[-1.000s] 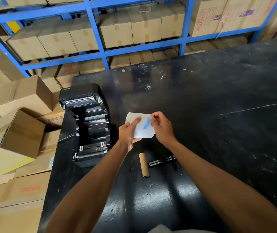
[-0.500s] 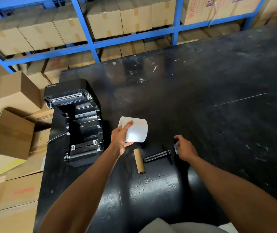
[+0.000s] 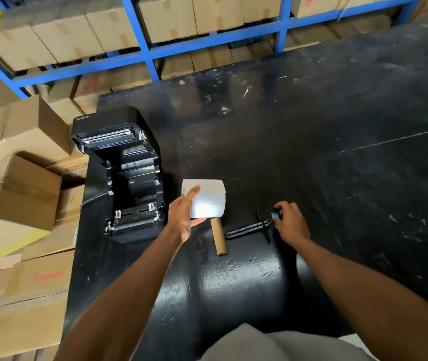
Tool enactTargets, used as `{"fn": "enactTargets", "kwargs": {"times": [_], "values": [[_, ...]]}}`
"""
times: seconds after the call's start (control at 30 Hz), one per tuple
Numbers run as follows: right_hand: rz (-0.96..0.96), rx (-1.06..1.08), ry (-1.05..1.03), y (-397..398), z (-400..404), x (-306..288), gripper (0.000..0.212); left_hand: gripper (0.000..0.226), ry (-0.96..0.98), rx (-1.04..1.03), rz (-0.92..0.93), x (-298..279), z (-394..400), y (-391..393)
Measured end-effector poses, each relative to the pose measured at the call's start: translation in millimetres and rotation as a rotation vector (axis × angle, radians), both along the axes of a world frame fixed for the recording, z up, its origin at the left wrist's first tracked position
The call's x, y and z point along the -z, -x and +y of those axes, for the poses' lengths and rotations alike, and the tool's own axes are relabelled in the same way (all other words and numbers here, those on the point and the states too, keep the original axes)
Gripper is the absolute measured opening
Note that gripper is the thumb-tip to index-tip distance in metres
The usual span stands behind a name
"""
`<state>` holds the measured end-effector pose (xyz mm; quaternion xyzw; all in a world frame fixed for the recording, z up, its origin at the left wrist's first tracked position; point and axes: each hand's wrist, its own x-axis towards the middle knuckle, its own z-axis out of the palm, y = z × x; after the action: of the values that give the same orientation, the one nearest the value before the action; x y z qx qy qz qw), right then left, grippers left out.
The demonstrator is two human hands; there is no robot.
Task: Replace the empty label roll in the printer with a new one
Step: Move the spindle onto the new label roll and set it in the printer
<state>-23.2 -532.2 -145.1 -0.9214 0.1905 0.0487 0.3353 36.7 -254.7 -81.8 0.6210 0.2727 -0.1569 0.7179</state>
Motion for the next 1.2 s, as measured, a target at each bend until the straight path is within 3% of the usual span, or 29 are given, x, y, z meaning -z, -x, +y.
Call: {"fn": "enactTargets", "kwargs": {"times": [0.13, 0.3, 0.53, 0.73, 0.9, 1.2], "values": [[-0.115, -0.028, 0.023, 6.2, 3.5, -6.7, 0.006, 0.040, 0.007, -0.007, -0.011, 0.1, 4.4, 10.6], [-0.004, -0.120, 0.046, 7.1, 15.6, -15.2, 0.023, 0.041, 0.047, -0.023, 0.003, -0.3, 4.2, 21.7], [0.101, -0.056, -0.052, 5.7, 24.8, -16.9, 0.022, 0.048, 0.066, -0.035, -0.006, -5.6, 3.6, 36.3], [0.098, 0.136, -0.226, 2.3, 21.0, -19.8, 0.021, 0.037, 0.086, -0.088, 0.000, -7.6, 8.9, 36.2], [-0.041, 0.384, -0.561, 1.2, 18.5, -24.8, 0.022, 0.037, 0.138, -0.130, -0.011, -7.6, 12.1, 35.1], [-0.084, 0.274, -0.752, -15.9, 40.2, -42.7, 0.022, 0.040, 0.304, -0.058, -0.062, -20.4, 11.2, 39.1]]}}
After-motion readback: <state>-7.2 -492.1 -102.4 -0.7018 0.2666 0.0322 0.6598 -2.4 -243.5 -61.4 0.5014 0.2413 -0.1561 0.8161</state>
